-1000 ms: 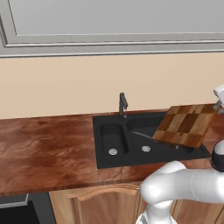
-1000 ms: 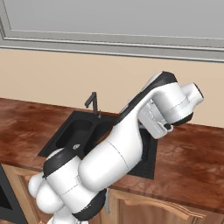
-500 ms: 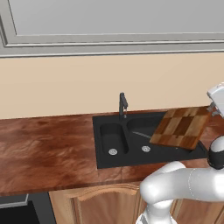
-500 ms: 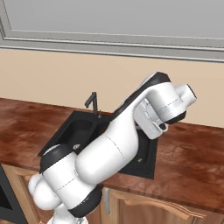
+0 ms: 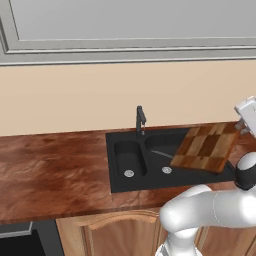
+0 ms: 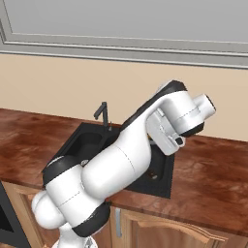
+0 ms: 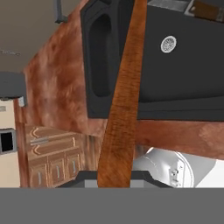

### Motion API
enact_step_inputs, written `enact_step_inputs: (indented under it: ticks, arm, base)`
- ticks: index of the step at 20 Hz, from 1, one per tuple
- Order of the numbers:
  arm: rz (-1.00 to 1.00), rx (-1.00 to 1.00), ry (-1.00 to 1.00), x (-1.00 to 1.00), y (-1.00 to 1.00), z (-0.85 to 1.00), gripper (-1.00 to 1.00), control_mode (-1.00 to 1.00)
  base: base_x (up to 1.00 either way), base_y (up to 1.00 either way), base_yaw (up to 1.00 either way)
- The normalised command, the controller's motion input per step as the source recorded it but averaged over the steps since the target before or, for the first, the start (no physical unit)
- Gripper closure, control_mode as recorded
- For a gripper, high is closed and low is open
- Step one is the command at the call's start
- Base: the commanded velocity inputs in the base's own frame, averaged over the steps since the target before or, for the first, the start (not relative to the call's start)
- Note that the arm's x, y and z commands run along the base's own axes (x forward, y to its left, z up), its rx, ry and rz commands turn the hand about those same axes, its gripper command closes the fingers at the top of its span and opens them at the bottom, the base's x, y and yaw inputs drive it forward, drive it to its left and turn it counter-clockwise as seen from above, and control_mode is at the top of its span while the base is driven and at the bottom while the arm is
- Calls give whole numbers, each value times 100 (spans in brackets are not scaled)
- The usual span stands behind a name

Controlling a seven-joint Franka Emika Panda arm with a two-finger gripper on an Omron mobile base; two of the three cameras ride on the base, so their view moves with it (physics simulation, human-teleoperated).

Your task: Move the cutting board and knife to the sink. Then move spray from the cabinet to the counter.

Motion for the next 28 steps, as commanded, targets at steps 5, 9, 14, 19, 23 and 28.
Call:
enact_step_inputs:
  ticks: [5, 9, 14, 19, 23, 28]
  arm:
    - [4, 0, 0, 0, 0, -10, 100, -100]
    - [2, 0, -7, 0, 0, -6, 100, -100]
    - [0, 0, -16, 0, 0, -2, 100, -100]
    - [1, 0, -10, 0, 1, -1, 100, -100]
    - [1, 0, -8, 1, 4, -6, 100, -100]
    - [0, 0, -21, 5, 4, -4, 100, -100]
  base:
    - [0, 0, 0]
    - [0, 0, 0]
    - [0, 0, 0]
    - [0, 0, 0]
    - [0, 0, 0]
    - [0, 0, 0]
